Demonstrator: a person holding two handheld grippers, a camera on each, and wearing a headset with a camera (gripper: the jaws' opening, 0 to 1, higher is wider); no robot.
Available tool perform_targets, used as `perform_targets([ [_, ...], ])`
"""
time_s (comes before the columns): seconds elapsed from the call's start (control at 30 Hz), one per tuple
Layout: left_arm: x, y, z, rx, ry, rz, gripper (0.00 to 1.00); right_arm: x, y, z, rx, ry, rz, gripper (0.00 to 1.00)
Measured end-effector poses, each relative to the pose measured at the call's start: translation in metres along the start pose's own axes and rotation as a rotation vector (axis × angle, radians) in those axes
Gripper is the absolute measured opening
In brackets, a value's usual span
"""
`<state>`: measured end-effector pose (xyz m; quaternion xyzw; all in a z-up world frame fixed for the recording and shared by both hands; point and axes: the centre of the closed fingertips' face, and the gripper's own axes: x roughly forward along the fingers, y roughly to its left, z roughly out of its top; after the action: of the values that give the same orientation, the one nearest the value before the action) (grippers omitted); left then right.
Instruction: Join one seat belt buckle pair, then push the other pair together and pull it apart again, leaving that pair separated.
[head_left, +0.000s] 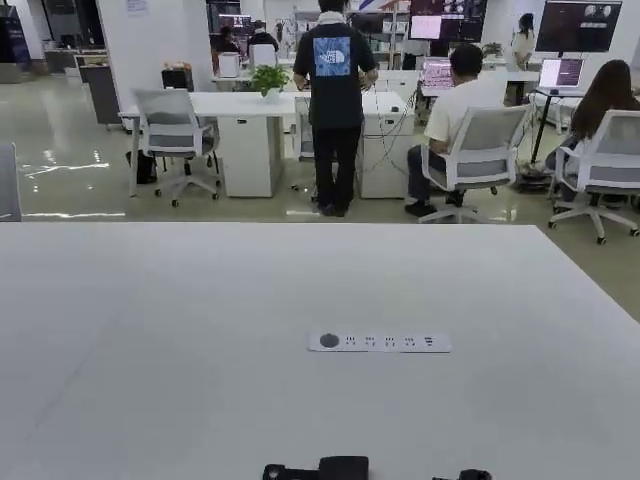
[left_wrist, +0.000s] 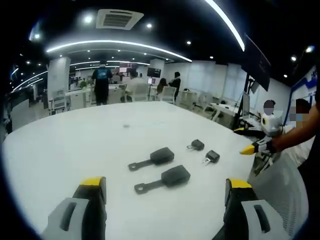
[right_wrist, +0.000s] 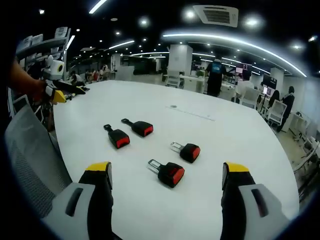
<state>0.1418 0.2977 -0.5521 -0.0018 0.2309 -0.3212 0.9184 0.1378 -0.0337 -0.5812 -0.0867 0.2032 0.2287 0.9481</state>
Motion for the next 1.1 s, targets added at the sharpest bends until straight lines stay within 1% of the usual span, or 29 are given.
perform_targets([
  [0.53,-0.0009,-0.0039,0.0017,0.001,0.0,0.002,1.0,-0.001,0.0003,-0.0022,0.01,0.003,0.0,0.91],
  [0.63,-0.0009,-0.0044,0.0006,0.013,0.007,0.001,1.0,-0.0013,0.0004,-0.0023,0.01,0.006,0.001,0.91],
  [0.77,-0.001,-0.0055,0.0023,0.011,0.005,0.002,1.0,-0.001,0.0,-0.0031,0.007,0.009,0.001,0.91],
  [0.97,-0.0012,-0.003,0.0017,0.013,0.009,0.003,1.0,-0.0004,-0.0002,-0.003,0.006,0.009,0.004,0.91],
  [1.1,-0.0016,-0.0041,0.0032,0.014,0.009,0.003,1.0,-0.0005,-0.0004,-0.0028,0.005,0.01,0.004,0.91],
])
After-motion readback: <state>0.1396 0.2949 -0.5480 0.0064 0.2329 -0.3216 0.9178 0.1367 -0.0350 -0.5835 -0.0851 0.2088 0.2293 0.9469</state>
